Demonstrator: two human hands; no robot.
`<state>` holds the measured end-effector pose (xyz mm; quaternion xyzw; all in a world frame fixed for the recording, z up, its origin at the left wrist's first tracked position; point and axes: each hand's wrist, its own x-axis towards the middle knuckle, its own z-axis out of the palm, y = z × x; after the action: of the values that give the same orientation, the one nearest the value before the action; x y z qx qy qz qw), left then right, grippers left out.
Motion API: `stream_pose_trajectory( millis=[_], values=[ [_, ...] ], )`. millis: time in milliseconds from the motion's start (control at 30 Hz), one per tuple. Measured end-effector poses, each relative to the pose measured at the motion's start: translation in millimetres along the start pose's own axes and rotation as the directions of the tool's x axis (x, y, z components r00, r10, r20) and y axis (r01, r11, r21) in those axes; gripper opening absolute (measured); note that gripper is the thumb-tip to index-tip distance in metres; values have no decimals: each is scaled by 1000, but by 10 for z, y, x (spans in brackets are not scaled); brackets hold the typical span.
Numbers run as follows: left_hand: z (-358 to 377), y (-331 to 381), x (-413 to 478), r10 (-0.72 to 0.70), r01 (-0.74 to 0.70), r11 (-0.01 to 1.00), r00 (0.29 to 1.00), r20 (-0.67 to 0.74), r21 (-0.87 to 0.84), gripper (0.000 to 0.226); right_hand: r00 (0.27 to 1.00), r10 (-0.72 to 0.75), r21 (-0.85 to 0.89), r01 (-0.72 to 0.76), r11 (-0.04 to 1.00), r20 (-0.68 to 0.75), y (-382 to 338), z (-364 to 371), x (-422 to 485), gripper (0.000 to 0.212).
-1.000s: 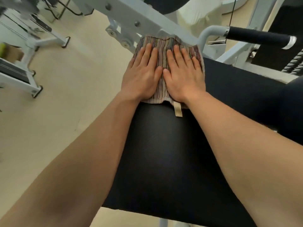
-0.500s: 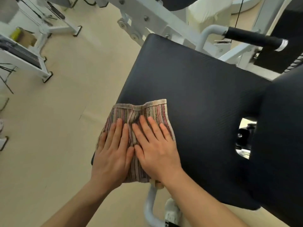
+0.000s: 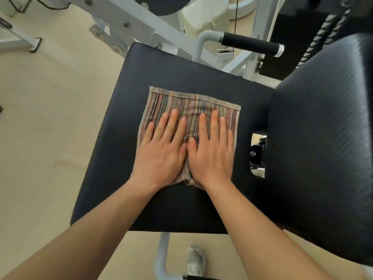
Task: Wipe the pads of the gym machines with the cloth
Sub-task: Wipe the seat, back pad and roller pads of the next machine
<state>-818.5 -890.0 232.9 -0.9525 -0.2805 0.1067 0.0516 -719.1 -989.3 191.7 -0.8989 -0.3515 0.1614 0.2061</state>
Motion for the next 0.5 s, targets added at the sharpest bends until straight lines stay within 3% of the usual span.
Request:
stream_pose_trajectory(
  millis=[100, 367, 500],
  values=[
    [26, 113, -43, 26, -26, 1000, 1000, 15, -12, 61, 999, 34, -1, -34, 999, 39, 172, 26, -212, 67],
    [-61, 503, 1420, 129, -133, 990, 988, -86, -45, 59, 940, 316, 100, -304, 947, -130, 471, -211, 1159, 66],
    [-75, 574, 1672, 210, -214, 976, 975, -76, -42, 57, 897, 418, 178, -393, 902, -143, 543, -247, 1237, 66]
  ],
)
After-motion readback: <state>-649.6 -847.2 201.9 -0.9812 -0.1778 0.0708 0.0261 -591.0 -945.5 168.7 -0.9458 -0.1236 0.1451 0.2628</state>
